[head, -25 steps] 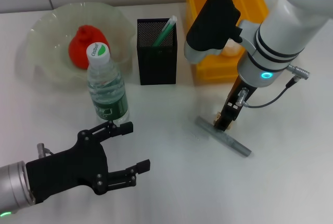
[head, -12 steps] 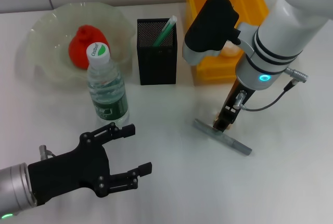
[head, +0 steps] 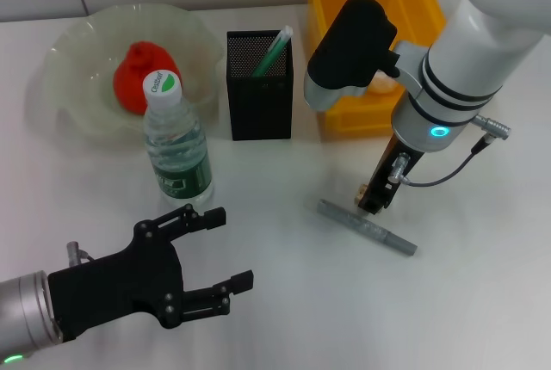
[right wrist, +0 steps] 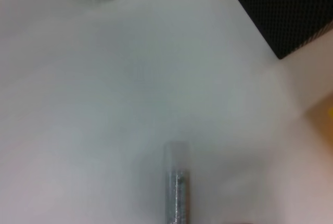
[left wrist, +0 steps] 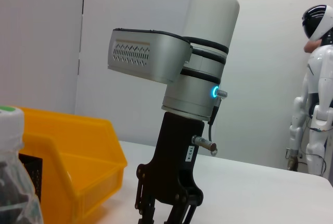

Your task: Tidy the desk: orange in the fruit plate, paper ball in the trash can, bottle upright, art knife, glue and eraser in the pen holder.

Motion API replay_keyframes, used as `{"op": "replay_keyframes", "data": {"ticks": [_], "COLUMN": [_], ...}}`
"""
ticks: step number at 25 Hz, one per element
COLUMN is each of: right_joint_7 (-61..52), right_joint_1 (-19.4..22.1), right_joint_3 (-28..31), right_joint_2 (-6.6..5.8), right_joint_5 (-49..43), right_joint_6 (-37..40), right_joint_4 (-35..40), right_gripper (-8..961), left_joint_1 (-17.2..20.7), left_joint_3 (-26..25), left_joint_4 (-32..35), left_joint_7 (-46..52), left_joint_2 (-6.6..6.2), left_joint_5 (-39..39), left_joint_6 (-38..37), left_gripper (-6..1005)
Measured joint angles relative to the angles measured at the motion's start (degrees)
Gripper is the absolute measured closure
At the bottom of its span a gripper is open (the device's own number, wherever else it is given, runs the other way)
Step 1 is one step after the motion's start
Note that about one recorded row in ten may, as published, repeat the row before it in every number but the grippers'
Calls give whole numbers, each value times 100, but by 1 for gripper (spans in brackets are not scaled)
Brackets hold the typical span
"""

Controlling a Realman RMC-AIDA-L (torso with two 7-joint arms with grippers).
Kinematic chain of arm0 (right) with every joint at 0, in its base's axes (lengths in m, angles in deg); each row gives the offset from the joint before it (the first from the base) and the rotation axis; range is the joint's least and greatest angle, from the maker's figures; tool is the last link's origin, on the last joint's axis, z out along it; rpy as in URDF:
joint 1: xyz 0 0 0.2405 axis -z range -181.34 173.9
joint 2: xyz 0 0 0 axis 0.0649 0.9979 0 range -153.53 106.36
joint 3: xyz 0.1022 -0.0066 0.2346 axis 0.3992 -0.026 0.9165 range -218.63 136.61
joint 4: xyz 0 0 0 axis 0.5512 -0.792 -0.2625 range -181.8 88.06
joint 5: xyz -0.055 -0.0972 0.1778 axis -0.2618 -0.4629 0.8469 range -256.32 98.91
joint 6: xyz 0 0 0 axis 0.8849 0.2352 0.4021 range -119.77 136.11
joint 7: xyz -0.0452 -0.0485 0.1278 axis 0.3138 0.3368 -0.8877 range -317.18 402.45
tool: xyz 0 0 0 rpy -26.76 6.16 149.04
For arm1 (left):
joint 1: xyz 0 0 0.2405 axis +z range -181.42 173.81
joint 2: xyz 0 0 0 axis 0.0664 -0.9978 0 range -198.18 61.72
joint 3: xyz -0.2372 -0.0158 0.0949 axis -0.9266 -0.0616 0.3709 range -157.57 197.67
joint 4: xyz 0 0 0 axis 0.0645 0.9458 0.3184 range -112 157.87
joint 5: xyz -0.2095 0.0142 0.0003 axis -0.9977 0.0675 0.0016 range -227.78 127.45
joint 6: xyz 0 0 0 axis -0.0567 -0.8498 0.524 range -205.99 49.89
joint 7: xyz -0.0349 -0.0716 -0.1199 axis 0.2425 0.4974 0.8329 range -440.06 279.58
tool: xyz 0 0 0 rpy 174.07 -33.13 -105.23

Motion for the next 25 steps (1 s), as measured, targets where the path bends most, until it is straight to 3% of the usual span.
{"op": "replay_keyframes", "data": {"ticks": [9, 14, 21, 25], "right_joint_7": [50, 79, 84, 88], "right_joint_1": [-6, -8, 33, 131], "right_joint_3": [45, 65, 109, 436], "right_joint_2": [-4, -4, -14, -22], "right_joint_5": [0, 7, 77, 79], "right_joint_6": [-18, -33, 43, 325], "right_joint_4": [-39, -100, 30, 521], "right_gripper": [547, 701, 700, 701], "left_joint_1": [0, 0, -7, -9], "left_joint_3": [5, 6, 39, 41], "left_joint_4": [-7, -7, -8, -8], "left_joint_7": [0, 0, 0, 0], "left_joint_2": [10, 9, 8, 8], "left_joint_5": [-1, -1, -1, -1], "left_joint_6": [-11, -11, -7, -18], "left_gripper": [152, 152, 152, 152]}}
